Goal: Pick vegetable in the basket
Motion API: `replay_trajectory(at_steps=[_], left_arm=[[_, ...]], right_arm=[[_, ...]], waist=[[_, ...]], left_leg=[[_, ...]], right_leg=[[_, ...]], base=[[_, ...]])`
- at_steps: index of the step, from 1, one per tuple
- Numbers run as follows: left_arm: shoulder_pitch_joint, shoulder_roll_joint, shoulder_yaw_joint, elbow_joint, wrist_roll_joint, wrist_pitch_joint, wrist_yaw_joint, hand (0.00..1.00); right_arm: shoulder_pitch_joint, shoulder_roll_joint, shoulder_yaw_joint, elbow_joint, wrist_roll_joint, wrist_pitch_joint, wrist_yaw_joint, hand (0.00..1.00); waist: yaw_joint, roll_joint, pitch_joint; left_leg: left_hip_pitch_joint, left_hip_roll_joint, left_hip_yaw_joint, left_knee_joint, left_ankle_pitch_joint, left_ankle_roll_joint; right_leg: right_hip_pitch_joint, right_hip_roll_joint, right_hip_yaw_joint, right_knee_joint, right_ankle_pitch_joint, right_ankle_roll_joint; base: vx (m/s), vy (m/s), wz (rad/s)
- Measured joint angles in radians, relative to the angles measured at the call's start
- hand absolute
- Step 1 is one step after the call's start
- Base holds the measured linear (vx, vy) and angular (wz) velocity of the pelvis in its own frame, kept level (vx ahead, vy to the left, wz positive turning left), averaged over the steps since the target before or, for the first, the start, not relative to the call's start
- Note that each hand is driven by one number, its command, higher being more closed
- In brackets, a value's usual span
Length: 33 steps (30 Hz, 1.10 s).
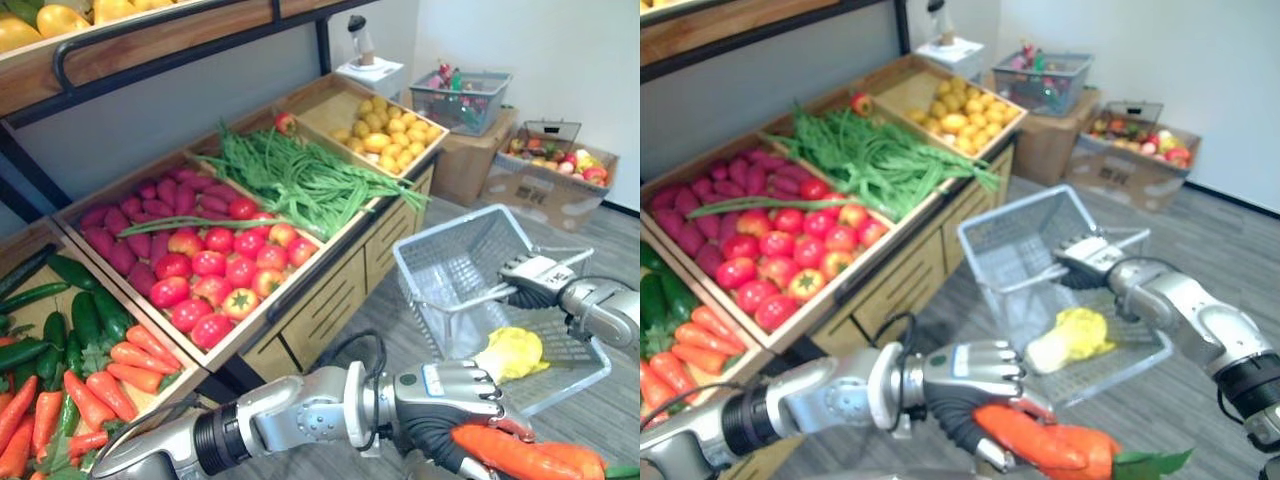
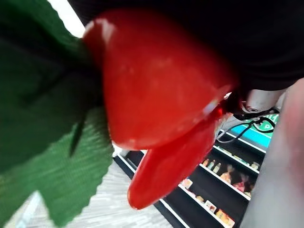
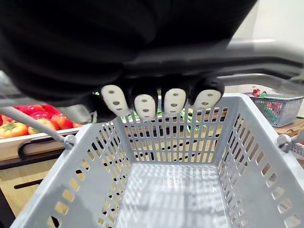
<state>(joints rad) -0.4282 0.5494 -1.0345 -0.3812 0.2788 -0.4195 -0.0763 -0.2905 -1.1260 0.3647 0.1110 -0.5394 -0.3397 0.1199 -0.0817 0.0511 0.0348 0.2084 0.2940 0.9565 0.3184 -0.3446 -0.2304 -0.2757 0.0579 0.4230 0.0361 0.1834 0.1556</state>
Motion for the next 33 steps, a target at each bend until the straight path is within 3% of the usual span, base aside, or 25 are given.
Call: replay_trajectory(at_steps=[8,12,16,25,33], left_arm=[[0.021,-0.056,-0.022,0.023,0.003,0.000,-0.020,1.00],[0.034,-0.118,-0.022,0.154,0.052,0.010,-0.038,1.00],[0.039,-0.185,-0.021,0.277,0.100,0.024,-0.048,1.00],[0.039,-0.322,0.003,0.485,0.206,0.061,-0.045,1.00],[0.040,-0.440,0.103,0.677,0.296,0.116,0.009,1.00]], right_arm=[[-0.002,0.000,0.000,-0.072,0.035,-0.002,0.044,1.00],[-0.030,0.000,0.010,-0.111,0.051,-0.011,0.084,1.00],[-0.063,0.006,0.018,-0.138,0.084,-0.009,0.091,1.00],[-0.080,0.050,0.017,-0.139,0.087,0.008,0.109,1.00],[-0.081,0.098,0.016,-0.138,0.088,0.009,0.110,1.00]], waist=[[-0.004,0.000,0.000],[-0.009,0.000,0.000],[-0.024,0.000,0.000],[-0.026,-0.004,0.003],[-0.025,-0.020,0.013]], left_leg=[[-0.007,0.005,0.000,0.007,-0.001,-0.001],[-0.002,0.011,0.017,0.017,-0.004,-0.006],[0.006,0.011,0.029,0.017,-0.006,-0.010],[0.020,0.011,0.053,0.017,-0.007,-0.011],[0.018,0.013,0.056,0.019,-0.008,-0.012]], right_leg=[[-0.006,0.001,-0.001,0.000,0.000,0.000],[-0.006,0.008,0.005,0.002,0.000,0.000],[-0.006,0.015,0.017,0.005,0.000,0.000],[-0.011,0.028,0.032,0.015,0.000,0.000],[-0.016,0.031,0.033,0.020,-0.001,-0.001]], base=[[0.00,0.000,0.00],[-0.01,-0.006,-0.07],[-0.01,-0.006,-0.09],[-0.01,-0.007,-0.07],[0.00,0.000,0.00]])
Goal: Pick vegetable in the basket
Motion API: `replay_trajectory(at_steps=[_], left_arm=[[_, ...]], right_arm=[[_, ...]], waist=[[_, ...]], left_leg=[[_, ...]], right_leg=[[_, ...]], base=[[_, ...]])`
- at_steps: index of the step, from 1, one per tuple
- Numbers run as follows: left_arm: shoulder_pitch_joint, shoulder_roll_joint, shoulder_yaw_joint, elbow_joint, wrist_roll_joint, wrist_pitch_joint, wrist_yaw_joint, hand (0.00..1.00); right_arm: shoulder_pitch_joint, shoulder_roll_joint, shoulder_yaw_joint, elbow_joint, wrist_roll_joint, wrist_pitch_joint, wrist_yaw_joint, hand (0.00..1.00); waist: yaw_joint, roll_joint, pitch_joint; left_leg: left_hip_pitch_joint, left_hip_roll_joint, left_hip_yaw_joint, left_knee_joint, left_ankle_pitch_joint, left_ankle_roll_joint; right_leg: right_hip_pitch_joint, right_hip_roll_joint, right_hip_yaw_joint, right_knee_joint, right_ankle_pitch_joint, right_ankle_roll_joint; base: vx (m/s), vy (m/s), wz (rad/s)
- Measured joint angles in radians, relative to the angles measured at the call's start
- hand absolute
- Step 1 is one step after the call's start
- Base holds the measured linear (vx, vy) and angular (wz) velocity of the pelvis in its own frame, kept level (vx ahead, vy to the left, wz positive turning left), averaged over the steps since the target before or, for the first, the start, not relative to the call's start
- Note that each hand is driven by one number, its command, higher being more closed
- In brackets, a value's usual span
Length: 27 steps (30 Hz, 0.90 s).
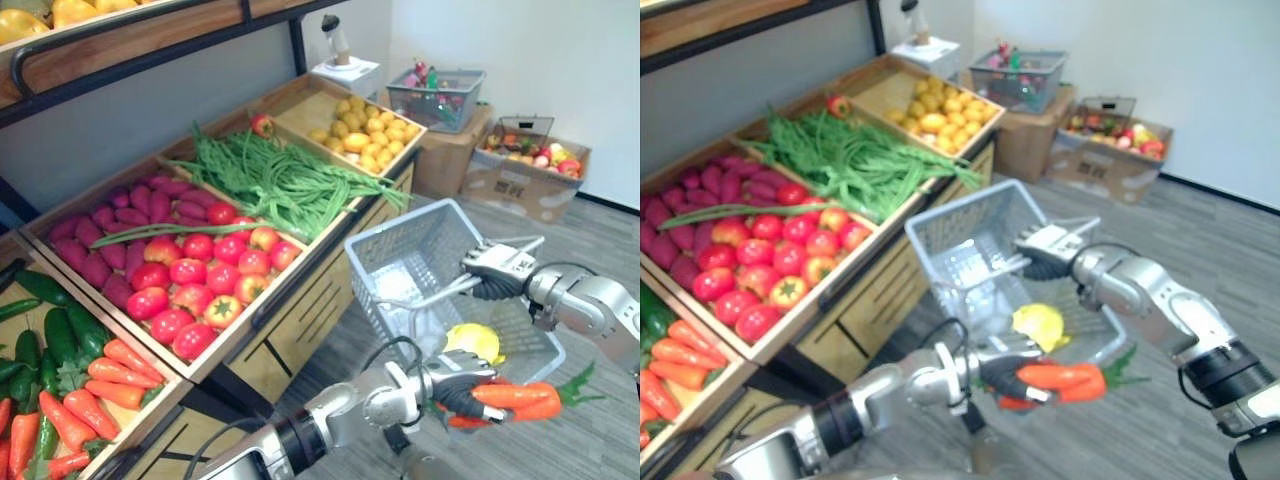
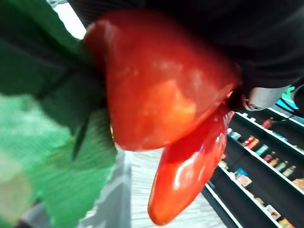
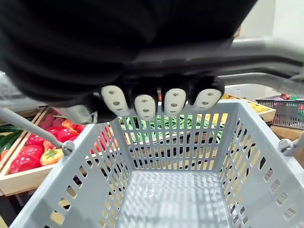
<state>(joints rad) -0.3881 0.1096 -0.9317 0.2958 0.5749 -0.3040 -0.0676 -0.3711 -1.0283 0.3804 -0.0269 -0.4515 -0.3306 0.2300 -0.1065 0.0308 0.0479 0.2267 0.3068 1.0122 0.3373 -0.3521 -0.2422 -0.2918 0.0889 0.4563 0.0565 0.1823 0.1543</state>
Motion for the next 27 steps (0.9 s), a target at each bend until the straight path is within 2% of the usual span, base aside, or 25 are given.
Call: replay_trajectory(at_steps=[5,7,11,13,16,24,25,27], left_arm=[[0.000,-0.054,0.083,0.084,0.042,0.060,0.041,1.00],[0.000,-0.091,0.125,0.135,0.071,0.080,0.066,1.00],[-0.006,-0.120,0.178,0.198,0.089,0.114,0.093,1.00],[-0.008,-0.136,0.210,0.234,0.111,0.136,0.107,1.00],[-0.011,-0.167,0.252,0.289,0.118,0.179,0.128,1.00],[-0.022,-0.215,0.319,0.404,0.118,0.228,0.145,1.00],[-0.030,-0.216,0.320,0.424,0.118,0.230,0.147,0.00],[-0.037,-0.222,0.330,0.438,0.119,0.243,0.148,0.00]], right_arm=[[0.001,0.026,-0.019,0.000,0.002,0.008,0.013,1.00],[0.002,0.029,-0.019,0.000,0.022,0.025,0.020,1.00],[0.006,0.042,-0.019,-0.011,0.032,0.026,0.021,1.00],[0.016,0.062,-0.019,-0.011,0.032,0.030,0.027,1.00],[0.044,0.081,-0.021,-0.021,0.039,0.043,0.043,1.00],[0.062,0.122,-0.020,-0.042,0.040,0.052,0.062,1.00],[0.069,0.124,-0.020,-0.042,0.040,0.055,0.064,1.00],[0.075,0.126,-0.020,-0.042,0.040,0.060,0.064,1.00]], waist=[[0.000,-0.009,0.006],[0.002,-0.013,0.008],[0.001,-0.021,0.013],[0.001,-0.034,0.021],[0.001,-0.037,0.023],[0.001,-0.039,0.025],[0.001,-0.041,0.026],[0.001,-0.044,0.028]], left_leg=[[-0.008,0.005,-0.004,0.005,-0.001,-0.001],[-0.019,0.025,-0.009,0.030,-0.013,0.001],[-0.035,0.034,-0.012,0.041,-0.015,0.003],[-0.039,0.037,-0.013,0.042,-0.015,0.003],[-0.043,0.038,-0.012,0.042,-0.015,0.004],[-0.035,0.028,-0.008,0.031,-0.015,0.004],[-0.035,0.027,-0.008,0.030,-0.015,0.005],[-0.035,0.026,-0.008,0.030,-0.015,0.005]], right_leg=[[-0.004,0.000,-0.003,0.000,-0.001,-0.001],[-0.008,0.003,-0.014,0.000,-0.008,-0.009],[-0.020,0.005,-0.020,0.000,-0.009,-0.011],[-0.022,0.006,-0.022,0.000,-0.009,-0.011],[-0.024,0.003,-0.028,0.000,-0.009,-0.012],[-0.022,-0.003,-0.033,0.000,-0.009,-0.012],[-0.022,-0.004,-0.033,0.000,-0.009,-0.012],[-0.021,-0.005,-0.032,0.000,-0.009,-0.012]], base=[[0.00,-0.004,0.02],[-0.01,-0.015,0.07],[0.00,-0.009,0.02],[0.00,0.000,0.00],[0.02,-0.002,0.05],[0.00,0.001,0.00],[-0.04,-0.023,0.00],[-0.04,-0.026,0.00]])
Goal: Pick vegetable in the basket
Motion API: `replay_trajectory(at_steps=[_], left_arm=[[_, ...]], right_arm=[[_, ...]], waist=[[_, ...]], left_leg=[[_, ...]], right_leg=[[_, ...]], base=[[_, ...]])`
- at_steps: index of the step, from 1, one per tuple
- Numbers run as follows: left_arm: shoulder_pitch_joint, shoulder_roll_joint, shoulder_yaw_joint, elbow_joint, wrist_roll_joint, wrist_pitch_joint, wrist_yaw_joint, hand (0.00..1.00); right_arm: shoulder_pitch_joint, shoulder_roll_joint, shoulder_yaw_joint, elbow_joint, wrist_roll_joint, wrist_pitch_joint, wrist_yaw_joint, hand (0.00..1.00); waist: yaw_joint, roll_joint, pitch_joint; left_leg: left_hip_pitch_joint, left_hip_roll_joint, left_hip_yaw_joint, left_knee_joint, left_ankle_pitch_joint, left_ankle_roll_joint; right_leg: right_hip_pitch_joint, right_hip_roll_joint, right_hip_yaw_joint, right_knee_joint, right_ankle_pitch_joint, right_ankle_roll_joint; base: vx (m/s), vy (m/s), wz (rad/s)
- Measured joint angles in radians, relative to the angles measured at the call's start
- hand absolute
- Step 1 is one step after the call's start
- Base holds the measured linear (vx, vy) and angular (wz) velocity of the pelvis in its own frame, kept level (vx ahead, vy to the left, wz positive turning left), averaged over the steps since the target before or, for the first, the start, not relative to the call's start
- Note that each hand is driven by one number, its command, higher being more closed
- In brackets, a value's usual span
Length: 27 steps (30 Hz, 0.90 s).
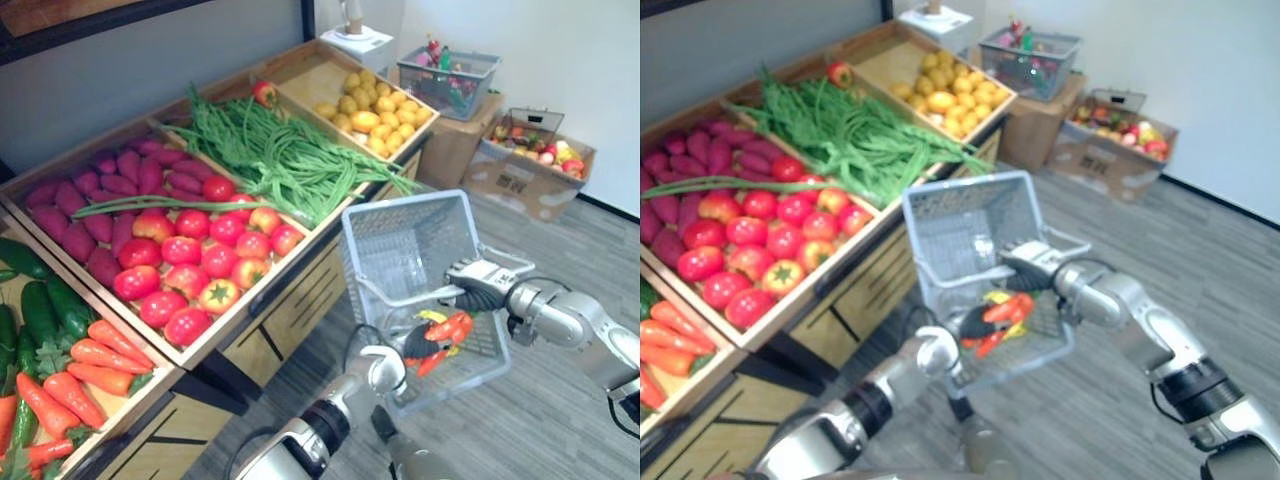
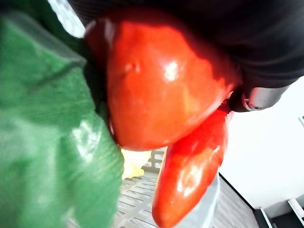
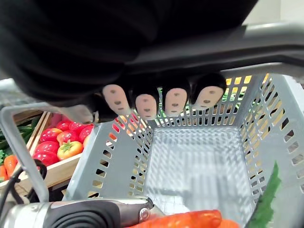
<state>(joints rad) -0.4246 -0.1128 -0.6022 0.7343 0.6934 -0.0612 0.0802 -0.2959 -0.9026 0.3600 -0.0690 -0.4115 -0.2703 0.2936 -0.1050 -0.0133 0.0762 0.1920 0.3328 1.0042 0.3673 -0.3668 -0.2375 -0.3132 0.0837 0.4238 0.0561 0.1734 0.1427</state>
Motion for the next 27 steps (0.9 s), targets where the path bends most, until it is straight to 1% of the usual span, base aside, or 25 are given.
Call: replay_trajectory(at_steps=[3,9,17,24,27], left_arm=[[-0.015,-0.011,0.014,0.030,0.000,0.019,0.003,0.00],[-0.016,-0.012,0.022,0.031,-0.001,0.027,0.003,0.00],[-0.017,-0.013,0.020,0.031,-0.001,0.027,0.002,0.00],[-0.042,-0.028,-0.010,0.025,0.000,0.027,-0.008,0.00],[-0.046,-0.030,-0.032,-0.017,0.000,0.026,-0.014,0.00]], right_arm=[[0.008,0.003,0.000,-0.001,0.002,0.005,0.000,1.00],[0.009,0.004,0.000,-0.002,0.027,0.018,0.000,1.00],[0.011,0.004,-0.002,-0.002,0.028,0.019,0.000,1.00],[0.060,0.018,-0.080,-0.003,0.028,0.021,0.000,1.00],[0.061,0.019,-0.099,-0.003,0.024,0.027,0.000,1.00]], waist=[[-0.002,-0.002,0.002],[-0.001,-0.004,0.013],[0.000,-0.004,0.014],[0.002,-0.005,0.015],[0.005,-0.005,0.019]], left_leg=[[0.000,-0.002,0.001,0.000,0.000,0.001],[0.001,-0.003,0.002,0.000,0.001,0.001],[0.000,-0.002,-0.001,-0.001,0.001,0.001],[-0.016,0.002,-0.028,0.008,-0.002,0.006],[-0.020,0.009,-0.040,0.020,-0.005,0.012]], right_leg=[[0.000,0.000,0.002,0.000,0.000,0.000],[-0.001,0.000,0.004,0.000,0.000,0.000],[0.000,-0.003,-0.001,-0.001,0.000,0.000],[0.003,-0.015,-0.024,-0.002,0.000,0.000],[0.008,-0.018,-0.034,-0.002,0.000,0.000]], base=[[-0.03,-0.016,-0.01],[-0.01,-0.004,0.00],[0.00,0.000,0.00],[0.00,-0.004,0.10],[-0.03,-0.025,0.14]])
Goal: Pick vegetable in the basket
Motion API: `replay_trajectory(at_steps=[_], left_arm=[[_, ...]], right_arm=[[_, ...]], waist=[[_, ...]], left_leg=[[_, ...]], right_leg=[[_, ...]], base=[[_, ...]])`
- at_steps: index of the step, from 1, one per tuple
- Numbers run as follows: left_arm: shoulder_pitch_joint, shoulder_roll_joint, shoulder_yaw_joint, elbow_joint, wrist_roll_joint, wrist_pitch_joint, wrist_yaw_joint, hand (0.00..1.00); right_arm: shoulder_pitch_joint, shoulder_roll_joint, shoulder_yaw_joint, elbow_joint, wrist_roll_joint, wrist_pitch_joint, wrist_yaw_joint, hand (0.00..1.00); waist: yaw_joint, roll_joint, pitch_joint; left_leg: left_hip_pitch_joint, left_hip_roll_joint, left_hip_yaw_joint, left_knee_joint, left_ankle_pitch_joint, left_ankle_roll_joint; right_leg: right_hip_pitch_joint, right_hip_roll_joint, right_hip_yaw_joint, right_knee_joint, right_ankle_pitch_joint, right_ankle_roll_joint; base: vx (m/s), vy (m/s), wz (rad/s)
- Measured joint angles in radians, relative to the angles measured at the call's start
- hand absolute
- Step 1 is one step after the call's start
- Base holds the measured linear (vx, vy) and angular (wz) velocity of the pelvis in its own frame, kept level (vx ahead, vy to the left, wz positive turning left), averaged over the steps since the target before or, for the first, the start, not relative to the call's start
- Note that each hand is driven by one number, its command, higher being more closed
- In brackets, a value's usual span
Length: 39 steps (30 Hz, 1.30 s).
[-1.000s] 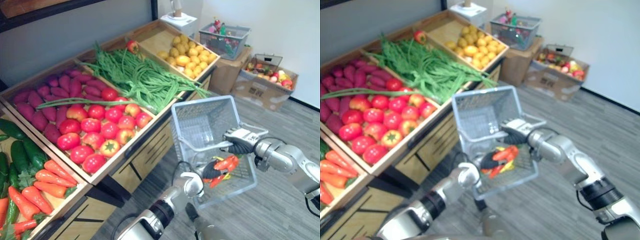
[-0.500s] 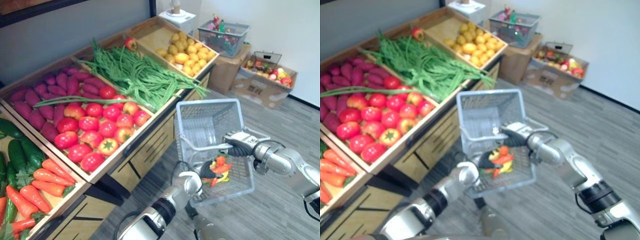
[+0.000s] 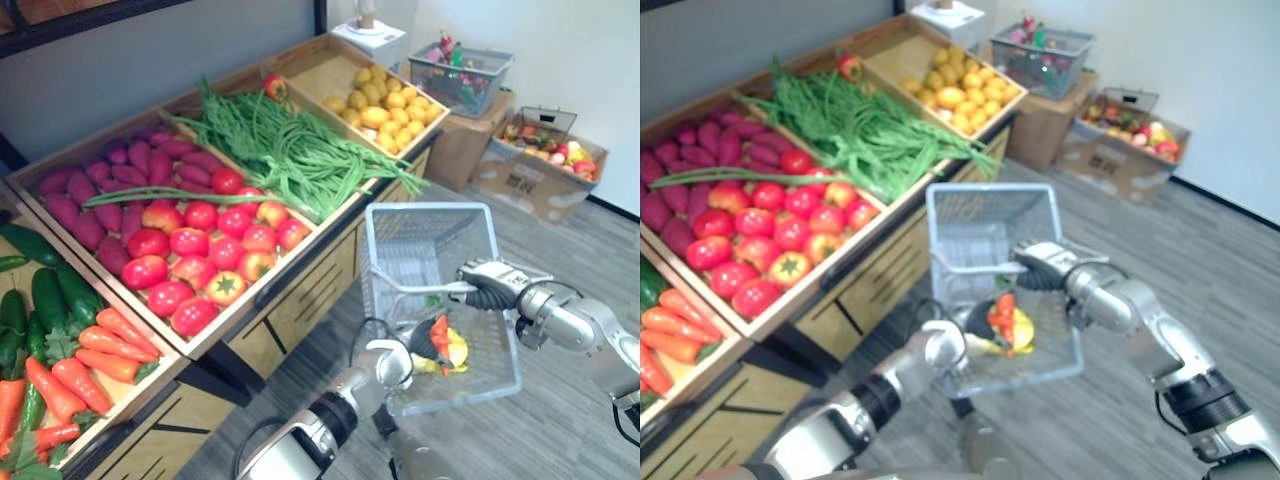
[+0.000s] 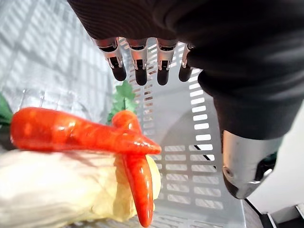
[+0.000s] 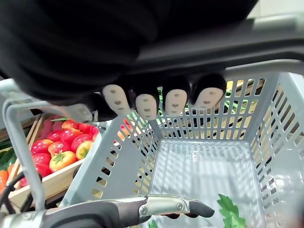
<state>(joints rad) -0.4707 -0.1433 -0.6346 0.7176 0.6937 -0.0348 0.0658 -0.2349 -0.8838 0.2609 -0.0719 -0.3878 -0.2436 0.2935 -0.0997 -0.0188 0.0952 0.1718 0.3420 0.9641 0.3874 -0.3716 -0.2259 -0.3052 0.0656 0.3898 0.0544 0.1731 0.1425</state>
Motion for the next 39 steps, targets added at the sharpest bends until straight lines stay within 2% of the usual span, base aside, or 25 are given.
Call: replay_trajectory(at_steps=[5,8,9,11,17,18,20,21,22,24,27,30,33,36,39], left_arm=[[-0.006,0.000,-0.058,-0.171,-0.003,-0.026,-0.029,0.00],[-0.006,0.007,-0.138,-0.306,-0.013,-0.064,-0.052,0.00],[0.006,0.016,-0.165,-0.371,-0.024,-0.089,-0.065,0.00],[0.037,0.040,-0.176,-0.437,-0.046,-0.087,-0.081,0.00],[0.087,0.211,-0.234,-0.652,-0.224,-0.090,-0.160,0.00],[0.101,0.282,-0.246,-0.739,-0.291,-0.108,-0.184,0.00],[0.117,0.358,-0.282,-0.841,-0.380,-0.136,-0.205,0.00],[0.122,0.408,-0.322,-0.923,-0.495,-0.166,-0.230,0.00],[0.120,0.439,-0.375,-1.010,-0.586,-0.201,-0.250,0.00],[0.121,0.464,-0.439,-1.119,-0.693,-0.252,-0.272,0.00],[0.117,0.525,-0.418,-1.171,-0.811,-0.270,-0.266,0.00],[0.119,0.619,-0.416,-1.191,-0.890,-0.270,-0.260,0.00],[0.124,0.665,-0.393,-1.231,-0.955,-0.270,-0.244,0.00],[0.159,0.700,-0.349,-1.285,-0.966,-0.270,-0.226,0.00],[0.213,0.732,-0.308,-1.317,-0.966,-0.270,-0.220,0.00]], right_arm=[[0.028,0.037,-0.078,0.000,-0.005,0.000,0.000,1.00],[0.043,0.060,-0.128,0.000,-0.005,0.000,-0.001,1.00],[0.043,0.072,-0.140,0.000,-0.006,-0.001,-0.001,1.00],[0.047,0.076,-0.160,0.000,-0.005,-0.010,-0.003,1.00],[0.080,0.079,-0.169,-0.002,-0.003,-0.067,-0.008,1.00],[0.080,0.079,-0.169,0.017,-0.003,-0.070,-0.020,1.00],[0.080,0.077,-0.170,0.058,0.005,-0.071,-0.026,1.00],[0.080,0.077,-0.170,0.103,0.005,-0.065,-0.027,1.00],[0.080,0.077,-0.170,0.158,0.004,-0.060,-0.027,1.00],[0.081,0.077,-0.165,0.242,-0.005,-0.041,-0.027,1.00],[0.102,0.074,-0.165,0.329,-0.013,-0.009,-0.032,1.00],[0.133,0.075,-0.165,0.374,-0.039,-0.007,-0.073,1.00],[0.163,0.079,-0.170,0.418,-0.046,-0.006,-0.108,1.00],[0.209,0.129,-0.228,0.470,-0.048,-0.004,-0.145,1.00],[0.247,0.196,-0.298,0.523,-0.048,0.010,-0.179,1.00]], waist=[[0.010,-0.004,0.004],[0.023,-0.006,0.005],[0.024,-0.006,0.005],[0.022,-0.007,0.005],[0.025,-0.006,0.005],[0.025,-0.006,0.005],[0.028,-0.005,0.005],[0.033,-0.005,0.004],[0.045,-0.005,0.004],[0.060,-0.003,0.003],[0.074,0.003,-0.001],[0.076,0.012,-0.007],[0.085,0.020,-0.013],[0.105,0.018,-0.038],[0.108,0.017,-0.050]], left_leg=[[-0.020,0.000,-0.023,0.007,0.000,0.001],[-0.033,0.007,-0.043,0.020,-0.002,0.001],[-0.039,0.010,-0.051,0.025,-0.003,0.004],[-0.050,0.020,-0.066,0.041,-0.007,0.006],[-0.070,0.038,-0.098,0.068,-0.010,0.008],[-0.078,0.040,-0.107,0.071,-0.010,0.008],[-0.086,0.040,-0.119,0.073,-0.009,0.008],[-0.094,0.041,-0.130,0.074,-0.009,0.009],[-0.099,0.040,-0.137,0.075,-0.008,0.010],[-0.103,0.038,-0.154,0.075,-0.008,0.011],[-0.124,0.031,-0.193,0.073,-0.004,0.017],[-0.161,0.016,-0.251,0.070,0.004,0.030],[-0.188,-0.001,-0.313,0.067,0.014,0.047],[-0.220,-0.026,-0.376,0.052,0.029,0.063],[-0.238,-0.053,-0.437,0.027,0.048,0.070]], right_leg=[[0.001,-0.011,-0.017,0.002,0.000,0.000],[0.001,-0.017,-0.032,0.003,0.000,0.000],[0.002,-0.019,-0.039,0.003,0.000,0.000],[0.003,-0.020,-0.051,0.005,0.000,0.000],[0.003,-0.021,-0.076,0.016,-0.003,-0.004],[0.002,-0.024,-0.084,0.017,-0.003,-0.004],[0.002,-0.029,-0.095,0.017,-0.003,-0.005],[0.002,-0.034,-0.106,0.017,-0.004,-0.005],[0.002,-0.040,-0.114,0.017,-0.004,-0.006],[0.005,-0.047,-0.130,0.016,-0.004,-0.006],[0.017,-0.069,-0.174,0.014,-0.004,-0.006],[0.021,-0.100,-0.227,0.011,-0.004,-0.006],[0.040,-0.132,-0.282,0.006,-0.004,-0.006],[0.055,-0.166,-0.339,-0.006,-0.004,-0.006],[0.084,-0.198,-0.400,-0.021,-0.004,-0.006]], base=[[-0.04,-0.022,0.12],[-0.03,-0.027,0.15],[-0.02,-0.019,0.15],[-0.03,-0.029,0.18],[-0.03,-0.033,0.13],[-0.03,-0.031,0.17],[-0.02,-0.027,0.20],[-0.01,-0.014,0.24],[0.00,-0.006,0.20],[0.01,0.004,0.24],[-0.02,0.004,0.38],[-0.04,0.012,0.50],[-0.04,0.019,0.60],[-0.04,0.013,0.56],[-0.02,0.001,0.69]])
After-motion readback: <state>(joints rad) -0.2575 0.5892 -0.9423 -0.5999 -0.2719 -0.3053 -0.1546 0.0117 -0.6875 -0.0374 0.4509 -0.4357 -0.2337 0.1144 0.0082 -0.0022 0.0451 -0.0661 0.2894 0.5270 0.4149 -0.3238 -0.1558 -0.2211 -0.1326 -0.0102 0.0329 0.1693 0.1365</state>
